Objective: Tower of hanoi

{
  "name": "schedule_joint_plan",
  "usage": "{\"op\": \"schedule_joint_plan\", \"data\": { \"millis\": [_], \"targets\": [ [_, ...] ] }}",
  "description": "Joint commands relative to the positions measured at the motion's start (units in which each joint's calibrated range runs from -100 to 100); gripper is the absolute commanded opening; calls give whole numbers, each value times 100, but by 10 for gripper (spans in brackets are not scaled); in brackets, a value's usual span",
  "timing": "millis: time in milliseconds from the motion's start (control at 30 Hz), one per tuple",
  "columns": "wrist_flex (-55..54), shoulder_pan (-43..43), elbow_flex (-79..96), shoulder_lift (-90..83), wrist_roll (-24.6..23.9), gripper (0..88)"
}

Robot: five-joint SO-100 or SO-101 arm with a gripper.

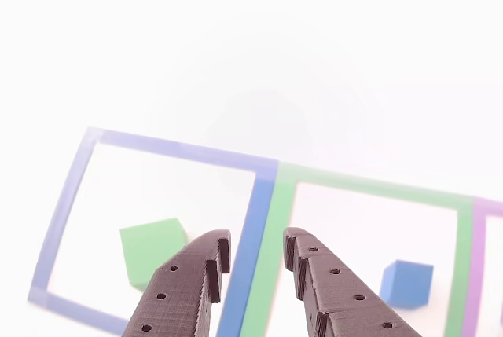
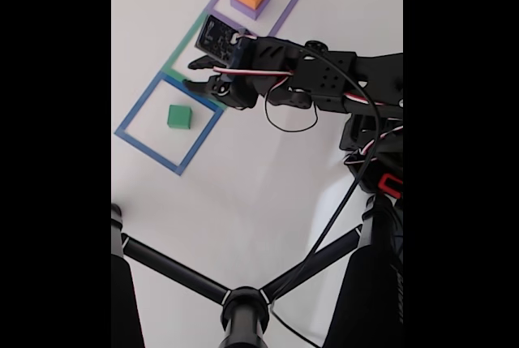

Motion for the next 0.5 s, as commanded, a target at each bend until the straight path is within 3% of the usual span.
{"op": "schedule_joint_plan", "data": {
  "millis": [0, 200, 467],
  "targets": [
    [3206, 166, -1651, -847, 59, 16],
    [5854, 435, -4024, -726, 59, 17],
    [7303, 713, -5797, -484, 59, 25]
  ]
}}
